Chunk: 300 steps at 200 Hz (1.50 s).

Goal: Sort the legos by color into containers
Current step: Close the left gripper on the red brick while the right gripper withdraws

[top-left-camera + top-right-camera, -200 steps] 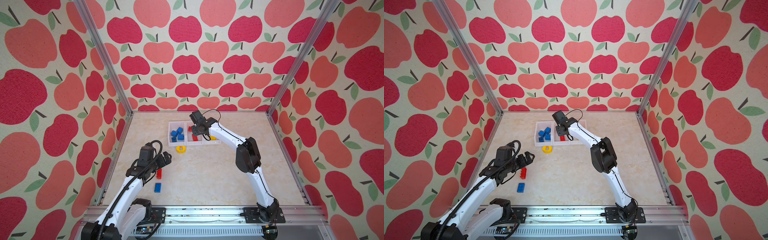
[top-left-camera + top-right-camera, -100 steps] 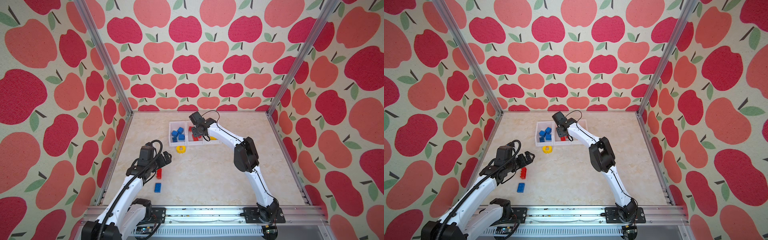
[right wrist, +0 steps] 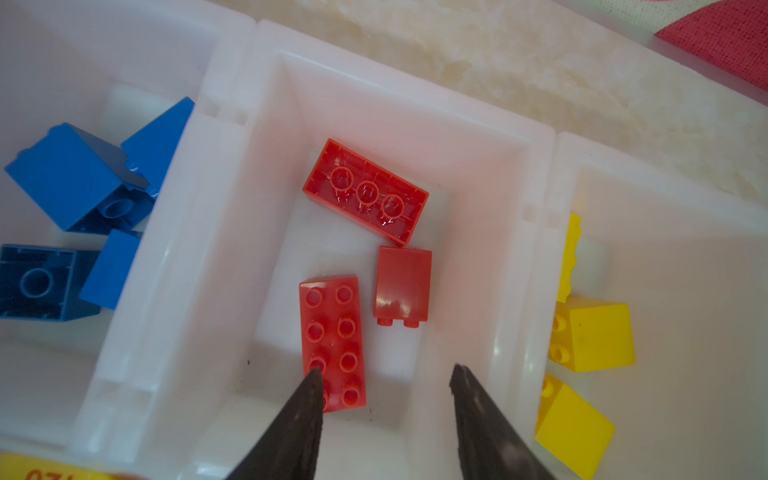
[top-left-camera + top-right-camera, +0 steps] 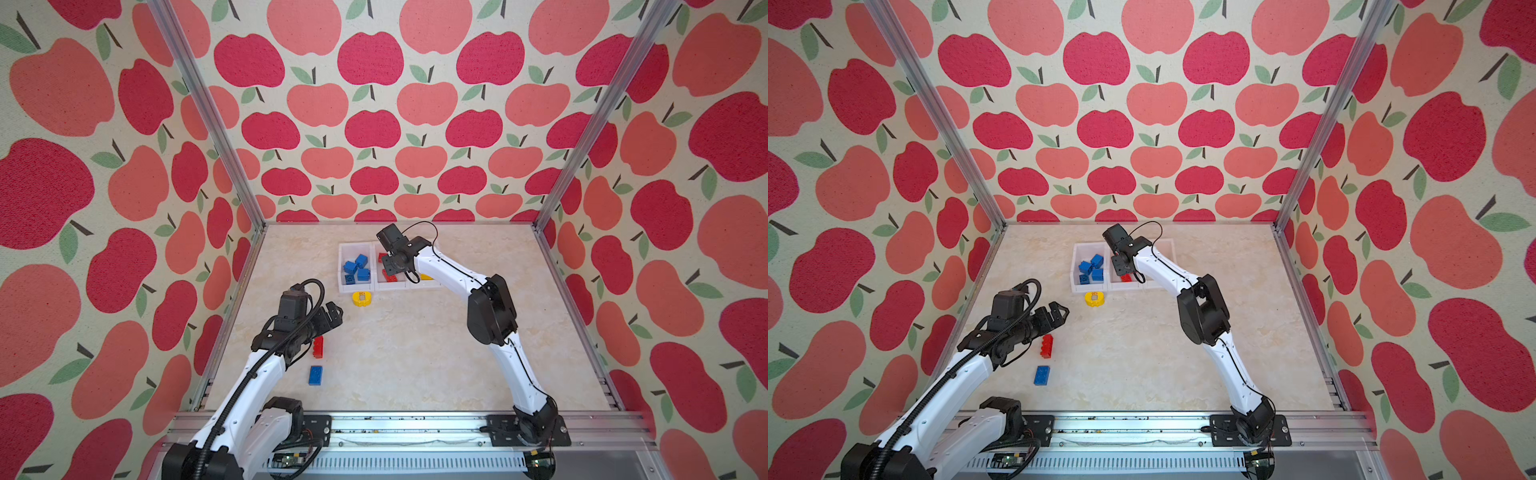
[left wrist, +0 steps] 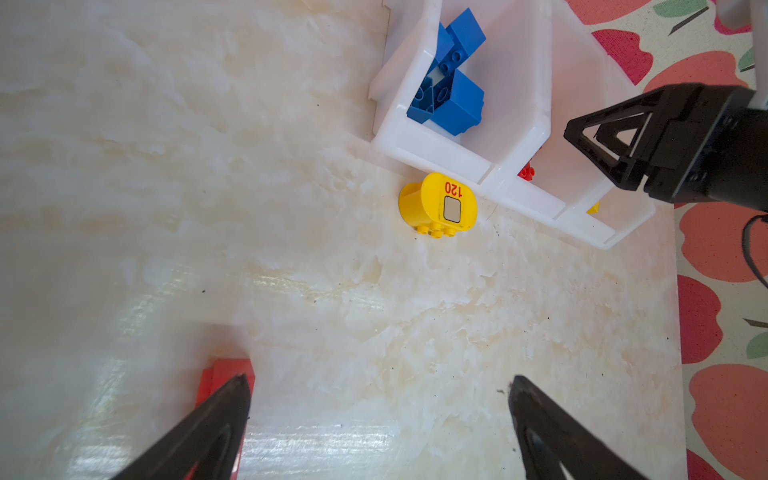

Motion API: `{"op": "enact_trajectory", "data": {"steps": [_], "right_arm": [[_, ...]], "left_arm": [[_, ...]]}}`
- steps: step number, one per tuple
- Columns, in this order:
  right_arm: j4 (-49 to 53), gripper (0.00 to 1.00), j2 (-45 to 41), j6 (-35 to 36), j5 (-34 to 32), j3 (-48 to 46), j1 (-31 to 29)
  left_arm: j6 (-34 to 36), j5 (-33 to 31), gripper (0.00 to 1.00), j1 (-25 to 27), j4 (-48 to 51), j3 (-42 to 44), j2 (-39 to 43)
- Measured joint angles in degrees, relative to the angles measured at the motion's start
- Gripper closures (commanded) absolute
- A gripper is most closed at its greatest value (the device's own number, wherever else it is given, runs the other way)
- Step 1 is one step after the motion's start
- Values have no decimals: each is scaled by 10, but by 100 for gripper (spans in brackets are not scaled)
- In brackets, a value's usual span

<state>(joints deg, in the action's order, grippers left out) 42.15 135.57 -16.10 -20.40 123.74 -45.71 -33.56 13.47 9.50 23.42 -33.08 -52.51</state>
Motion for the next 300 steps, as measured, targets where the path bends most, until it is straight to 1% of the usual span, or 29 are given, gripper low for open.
{"op": "enact_trajectory", "data": {"steps": [25, 33, 58, 79, 117, 148, 186, 222, 249, 300], "right_arm": [[1, 47, -23, -2, -1, -16, -11], [2, 44, -37, -5, -1, -27, -15], [-1, 40, -99, -15, 2, -84, -31], [-6, 37, -156, -28, 8, -142, -42], [-19, 36, -244, -54, 22, -249, -50], [-24, 35, -292, -71, 28, -317, -49], [-36, 35, -328, -86, 34, -370, -49], [-46, 35, -353, -99, 36, -404, -49], [-49, 35, -370, -106, 36, -424, -49], [-53, 35, -388, -115, 37, -446, -45]], "left_arm": [[3, -11, 0, 0, 32, -14, 0], [5, -16, 0, 0, 45, -19, 0], [16, -32, 2, 0, 80, -33, 0], [21, -42, 6, 1, 109, -39, -6], [21, -63, 13, 10, 144, -54, -59], [21, -86, 17, 23, 160, -59, -89], [21, -104, 23, 29, 166, -61, -127], [19, -109, 33, 32, 159, -61, -167], [19, -112, 36, 36, 151, -61, -193], [19, -114, 44, 40, 139, -60, -207]]}}
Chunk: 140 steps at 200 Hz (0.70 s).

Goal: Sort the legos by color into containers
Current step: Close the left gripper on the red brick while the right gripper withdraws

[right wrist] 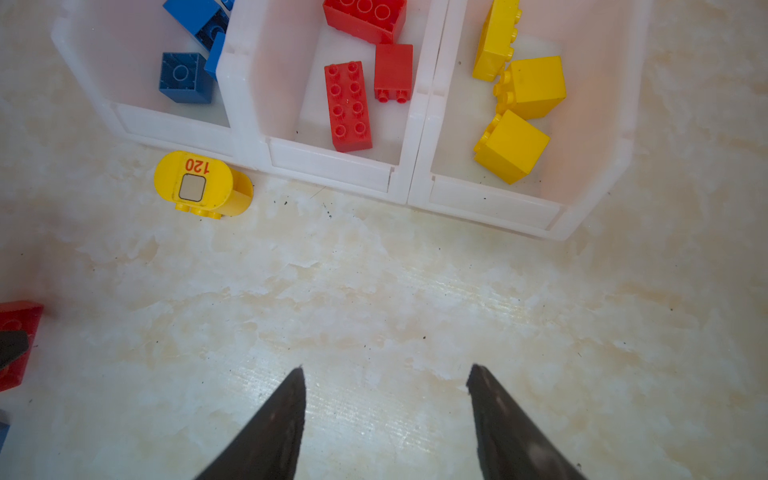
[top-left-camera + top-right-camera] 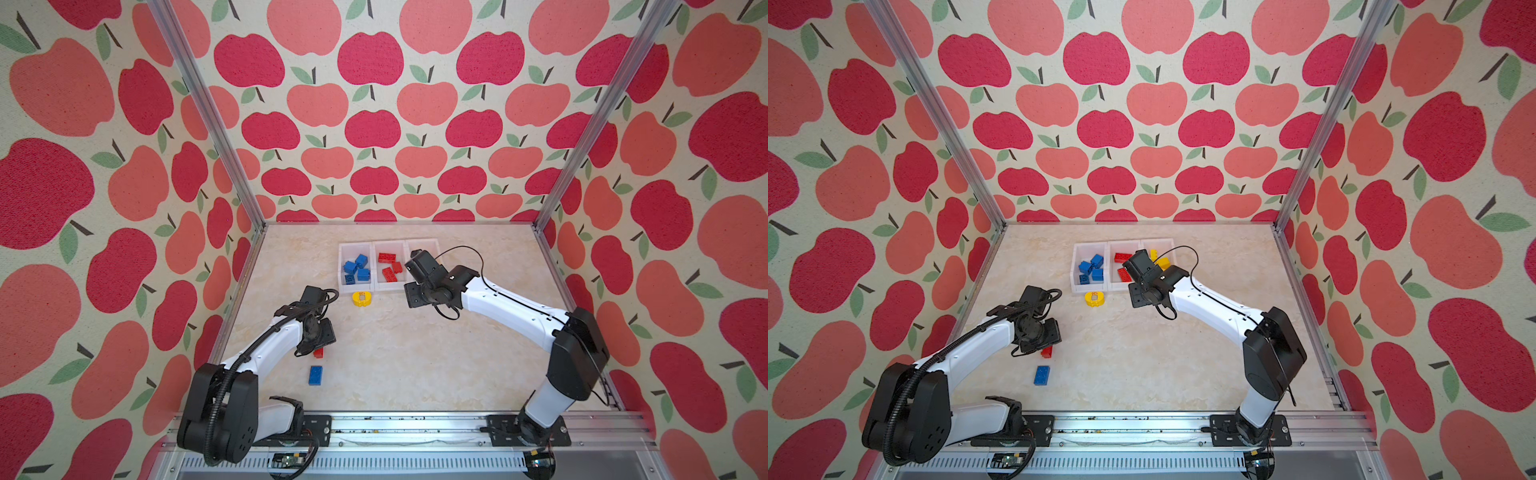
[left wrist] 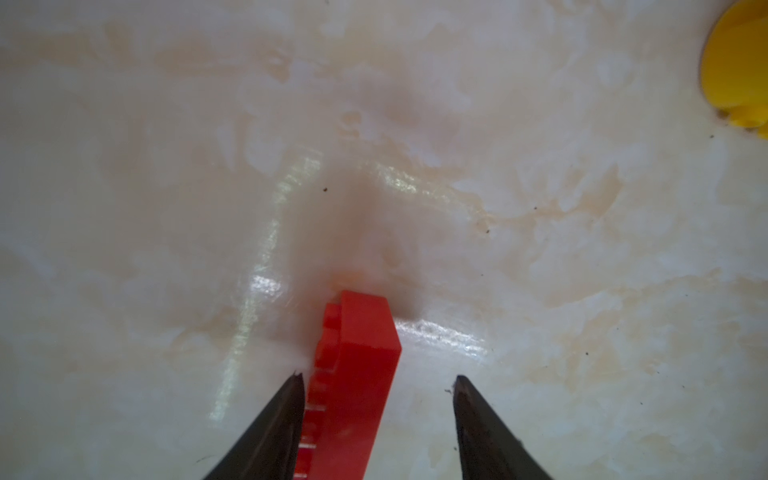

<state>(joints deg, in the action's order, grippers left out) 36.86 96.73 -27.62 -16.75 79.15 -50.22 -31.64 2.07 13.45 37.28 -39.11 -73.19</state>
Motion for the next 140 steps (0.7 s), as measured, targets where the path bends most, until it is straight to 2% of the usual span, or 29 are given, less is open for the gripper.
{"op": "enact_trajectory", "data": {"steps": [101, 140], "right_arm": [[-5, 36, -13, -10, 4, -13, 5], [-11, 36, -27, -11, 3, -22, 7]], "left_arm": [[-4, -2, 71, 0, -20, 10, -23], [-5, -2, 78, 2, -20, 10, -21]]}}
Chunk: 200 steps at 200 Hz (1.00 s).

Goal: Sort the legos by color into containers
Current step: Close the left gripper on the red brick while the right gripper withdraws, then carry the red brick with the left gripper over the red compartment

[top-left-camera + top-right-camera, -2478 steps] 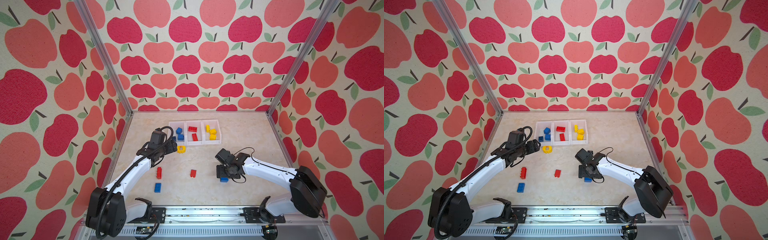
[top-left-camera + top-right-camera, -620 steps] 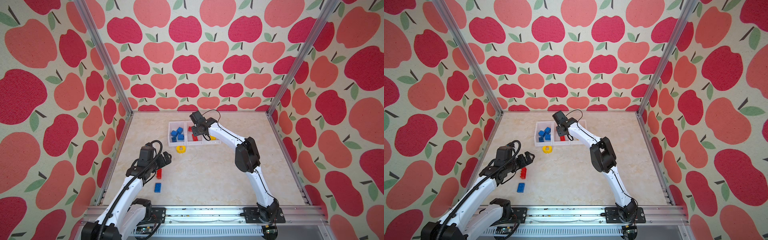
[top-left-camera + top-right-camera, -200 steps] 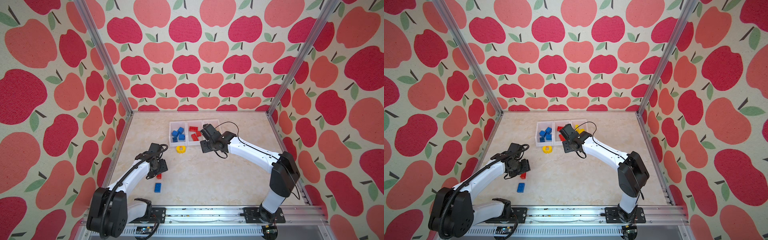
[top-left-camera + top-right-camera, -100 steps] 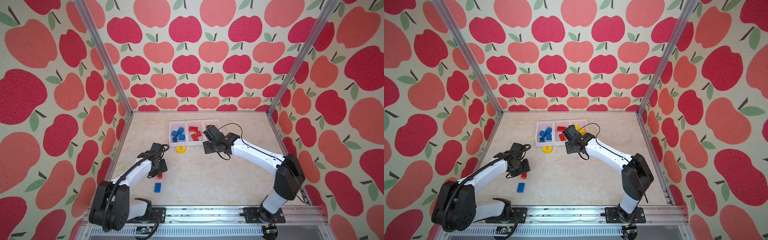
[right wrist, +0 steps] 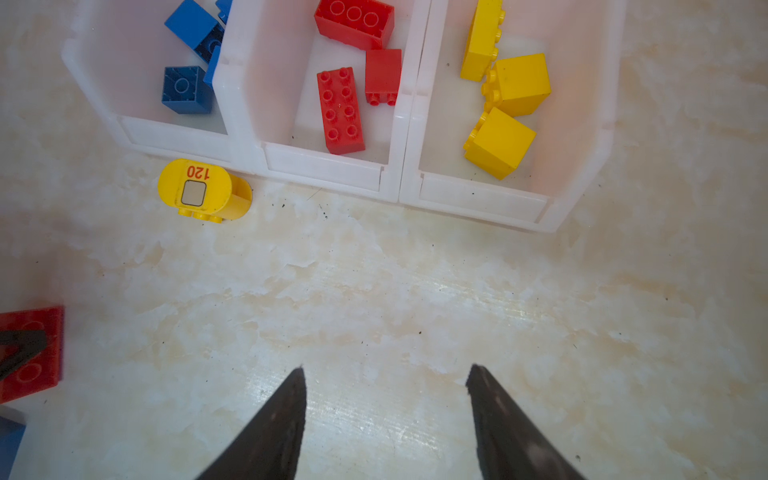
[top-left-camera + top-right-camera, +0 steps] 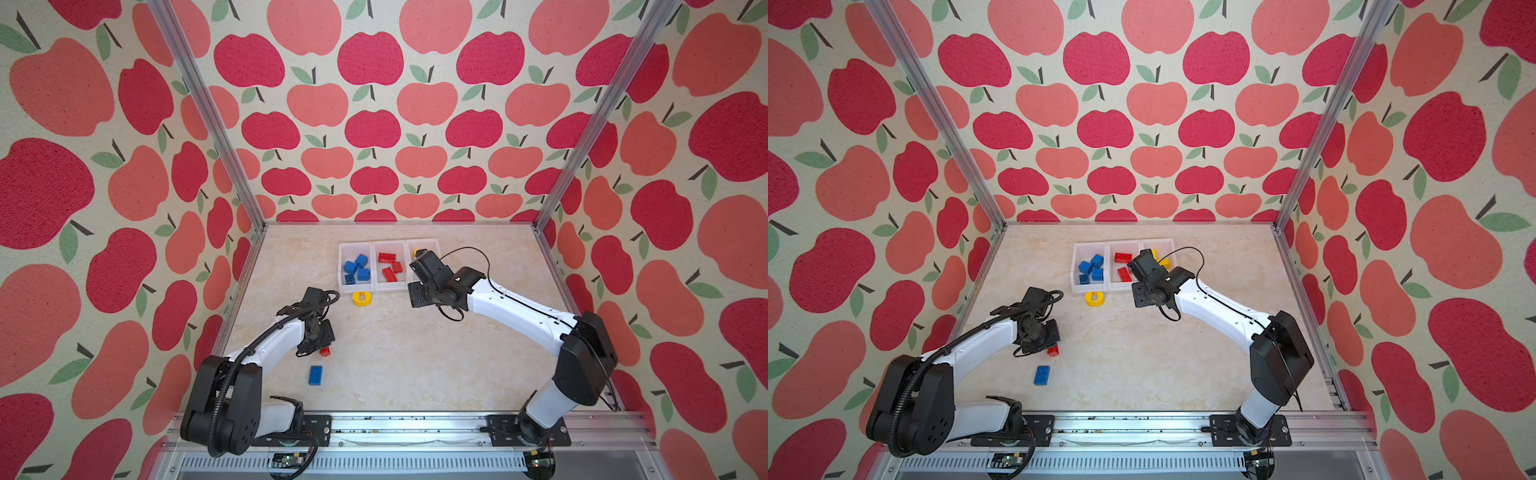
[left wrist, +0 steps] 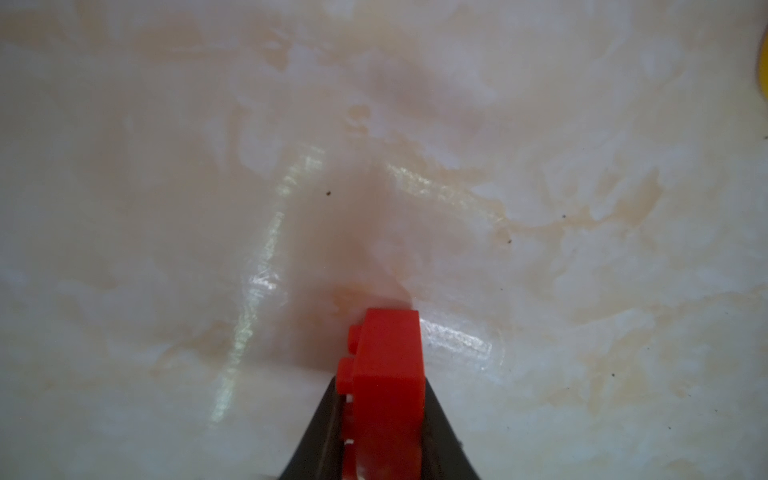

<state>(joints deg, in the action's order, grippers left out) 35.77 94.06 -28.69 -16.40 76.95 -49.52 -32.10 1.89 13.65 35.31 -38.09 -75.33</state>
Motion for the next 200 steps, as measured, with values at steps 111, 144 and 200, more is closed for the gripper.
{"op": "enact_trajectory", "data": {"steps": [111, 144, 200], "right_arm": [[-9, 36, -65, -29, 0, -88, 13], [-13, 36, -98, -45, 0, -131, 18], [-14, 36, -130, -61, 0, -168, 21]], "left_arm": [[-15, -24, 81, 89, 26, -95, 21], [-15, -43, 81, 144, 26, -176, -13], [7, -56, 81, 196, 13, -326, -132]]}}
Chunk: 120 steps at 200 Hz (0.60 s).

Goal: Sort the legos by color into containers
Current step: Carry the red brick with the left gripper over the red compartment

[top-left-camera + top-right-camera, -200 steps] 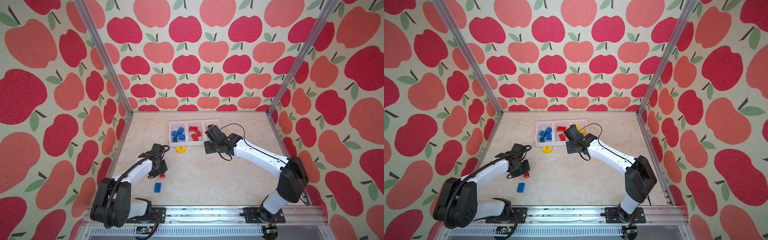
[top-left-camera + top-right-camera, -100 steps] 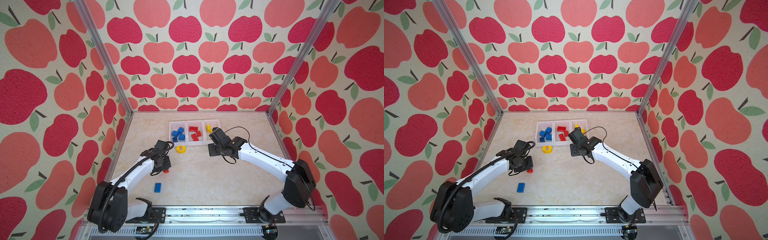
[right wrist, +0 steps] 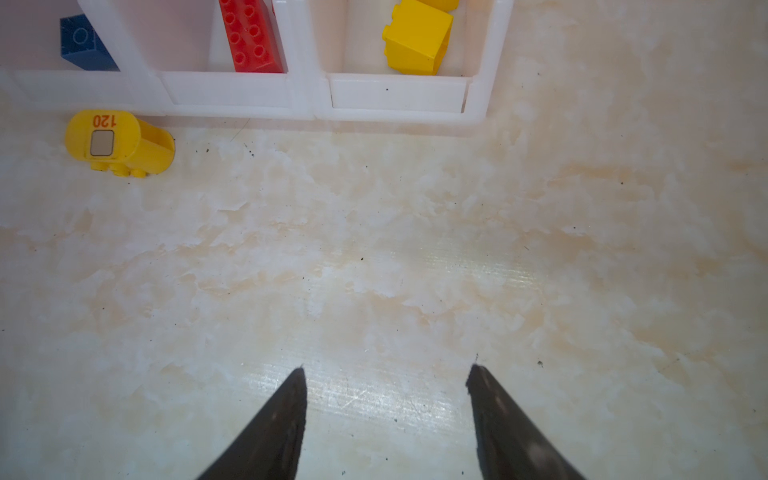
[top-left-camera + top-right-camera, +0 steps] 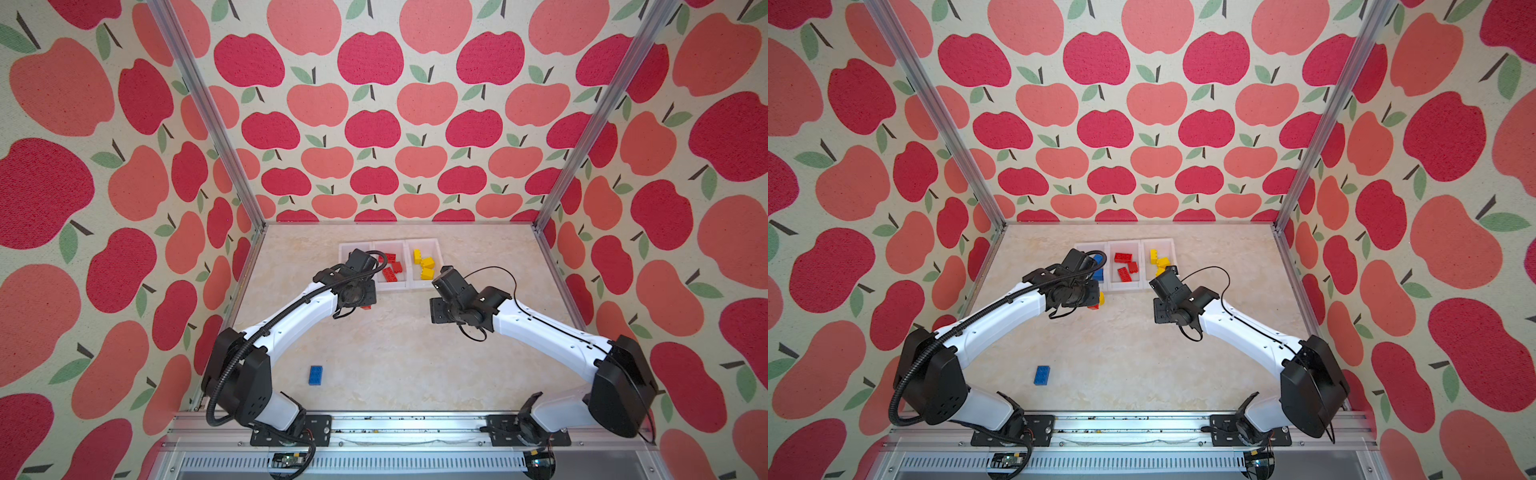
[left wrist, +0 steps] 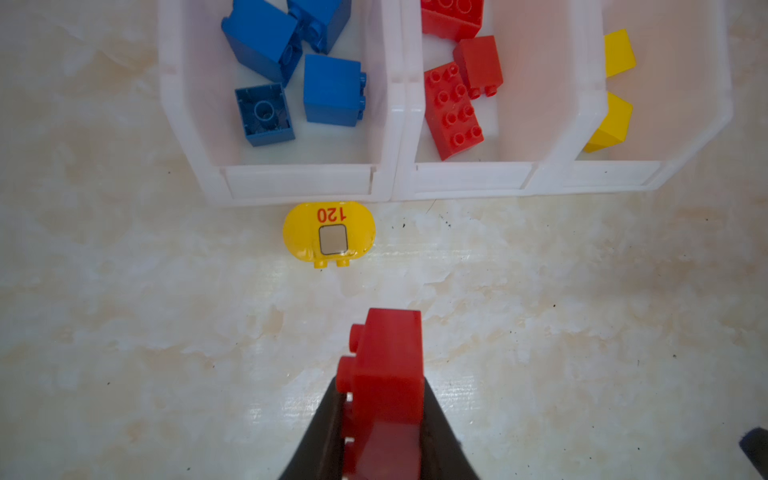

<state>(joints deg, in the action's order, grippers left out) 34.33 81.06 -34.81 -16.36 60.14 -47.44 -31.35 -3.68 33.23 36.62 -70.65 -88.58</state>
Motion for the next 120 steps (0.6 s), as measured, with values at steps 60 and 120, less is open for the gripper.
{"op": "enact_trajectory", "data": {"steps": [60, 120], "right_arm": [[0, 36, -28, -7, 0, -17, 2], [1, 36, -51, -13, -1, -29, 4]], "left_arm": [[52, 3, 81, 5, -22, -150, -133], [88, 30, 80, -10, -35, -283, -262]]}}
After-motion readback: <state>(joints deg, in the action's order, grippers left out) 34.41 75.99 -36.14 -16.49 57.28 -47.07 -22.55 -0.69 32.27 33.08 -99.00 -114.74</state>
